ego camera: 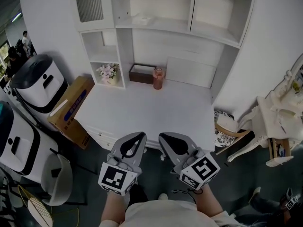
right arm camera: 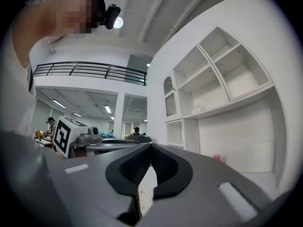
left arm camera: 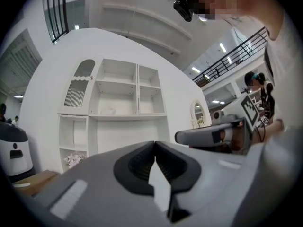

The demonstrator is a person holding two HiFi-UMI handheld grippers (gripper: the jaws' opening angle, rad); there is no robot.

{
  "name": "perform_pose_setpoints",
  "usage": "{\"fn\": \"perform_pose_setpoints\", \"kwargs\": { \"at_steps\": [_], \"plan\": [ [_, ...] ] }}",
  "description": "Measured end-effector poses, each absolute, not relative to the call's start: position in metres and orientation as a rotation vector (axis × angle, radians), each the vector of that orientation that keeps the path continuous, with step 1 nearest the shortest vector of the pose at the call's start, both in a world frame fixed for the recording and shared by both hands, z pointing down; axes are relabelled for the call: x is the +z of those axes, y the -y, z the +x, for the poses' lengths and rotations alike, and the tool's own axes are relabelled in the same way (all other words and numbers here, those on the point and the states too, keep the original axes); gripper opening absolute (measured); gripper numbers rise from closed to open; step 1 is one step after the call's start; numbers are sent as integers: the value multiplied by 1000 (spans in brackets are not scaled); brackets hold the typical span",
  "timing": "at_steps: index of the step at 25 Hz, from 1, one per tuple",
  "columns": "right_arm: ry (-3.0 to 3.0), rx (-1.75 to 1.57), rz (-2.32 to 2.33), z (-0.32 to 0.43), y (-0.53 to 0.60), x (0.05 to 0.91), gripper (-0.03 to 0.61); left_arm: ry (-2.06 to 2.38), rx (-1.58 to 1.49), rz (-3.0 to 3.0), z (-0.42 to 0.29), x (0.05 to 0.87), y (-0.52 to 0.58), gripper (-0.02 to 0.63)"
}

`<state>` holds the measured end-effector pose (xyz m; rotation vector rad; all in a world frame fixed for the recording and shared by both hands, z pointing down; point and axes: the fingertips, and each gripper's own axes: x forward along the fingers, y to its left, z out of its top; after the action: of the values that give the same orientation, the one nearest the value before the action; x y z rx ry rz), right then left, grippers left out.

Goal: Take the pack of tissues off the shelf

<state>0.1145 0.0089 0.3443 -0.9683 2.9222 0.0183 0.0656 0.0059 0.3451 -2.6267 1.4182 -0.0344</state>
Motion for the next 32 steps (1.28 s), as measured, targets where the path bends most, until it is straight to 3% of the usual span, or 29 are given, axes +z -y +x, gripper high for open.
{"fn": "perform_pose_setpoints", "kwargs": {
  "at_steps": [32],
  "plan": [
    [-2782, -15, -1313, -7, 137, 341, 3, -1099, -6, -2781, -54, 335, 155, 2]
  ]
}}
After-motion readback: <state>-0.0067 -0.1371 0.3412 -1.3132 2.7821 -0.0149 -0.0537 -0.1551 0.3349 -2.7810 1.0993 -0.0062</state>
